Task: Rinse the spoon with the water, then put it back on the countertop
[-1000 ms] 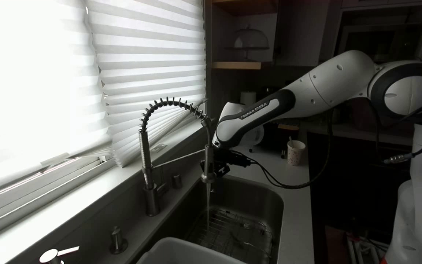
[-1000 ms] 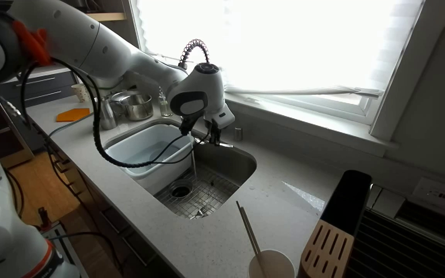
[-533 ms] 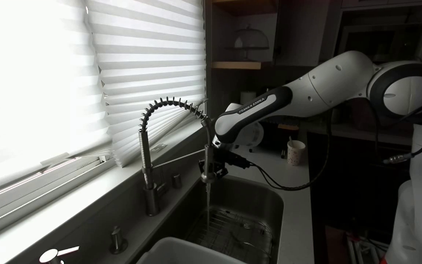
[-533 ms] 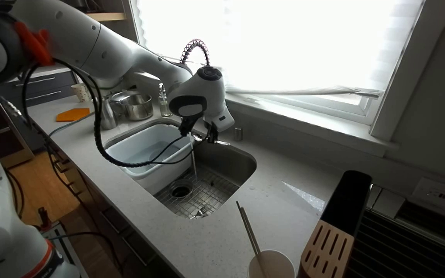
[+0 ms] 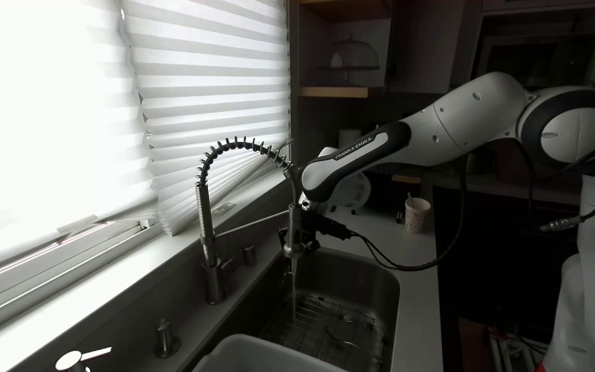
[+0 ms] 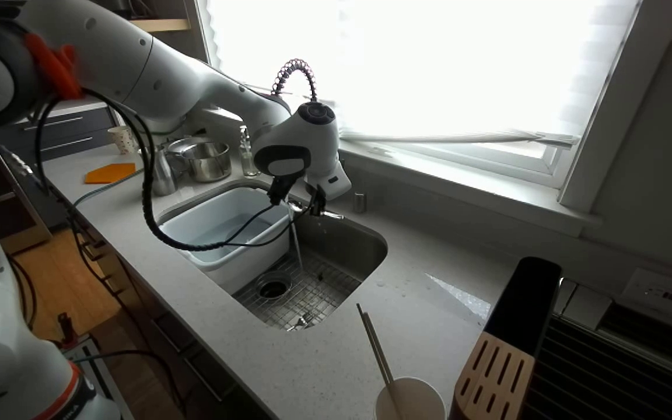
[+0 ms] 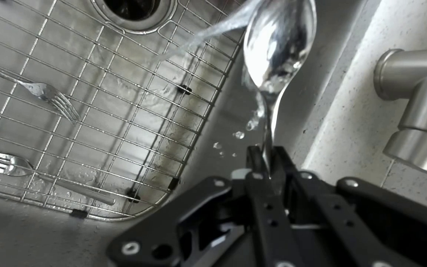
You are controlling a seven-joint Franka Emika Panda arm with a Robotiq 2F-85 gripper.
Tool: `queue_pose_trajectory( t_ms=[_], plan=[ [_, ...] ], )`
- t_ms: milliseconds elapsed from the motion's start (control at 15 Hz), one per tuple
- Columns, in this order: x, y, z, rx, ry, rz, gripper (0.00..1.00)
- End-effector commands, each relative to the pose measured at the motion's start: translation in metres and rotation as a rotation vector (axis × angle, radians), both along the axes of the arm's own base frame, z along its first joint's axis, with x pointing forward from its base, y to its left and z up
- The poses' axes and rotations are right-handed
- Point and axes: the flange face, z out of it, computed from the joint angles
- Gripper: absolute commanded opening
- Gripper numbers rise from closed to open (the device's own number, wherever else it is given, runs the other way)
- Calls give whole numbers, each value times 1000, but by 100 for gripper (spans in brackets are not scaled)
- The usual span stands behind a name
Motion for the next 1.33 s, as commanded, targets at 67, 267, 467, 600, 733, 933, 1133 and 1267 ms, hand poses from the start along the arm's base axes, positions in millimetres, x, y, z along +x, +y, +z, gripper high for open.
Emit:
queue_pose_trajectory(
  t_ms=[67, 267, 467, 600, 733, 933, 1133, 1267],
  plan=[
    [1, -1, -1, 30, 9, 0, 3],
    [1, 1, -1, 35, 13, 0, 3],
    [1, 3, -2, 41, 35, -3, 3],
    [1, 3, -3, 46, 49, -6, 3],
    [1, 3, -3, 52, 55, -5, 3],
    [2, 2, -2, 54, 53, -9, 3],
    [3, 2, -2, 55, 57, -10, 3],
    [2, 0, -3, 45, 68, -17, 3]
  ],
)
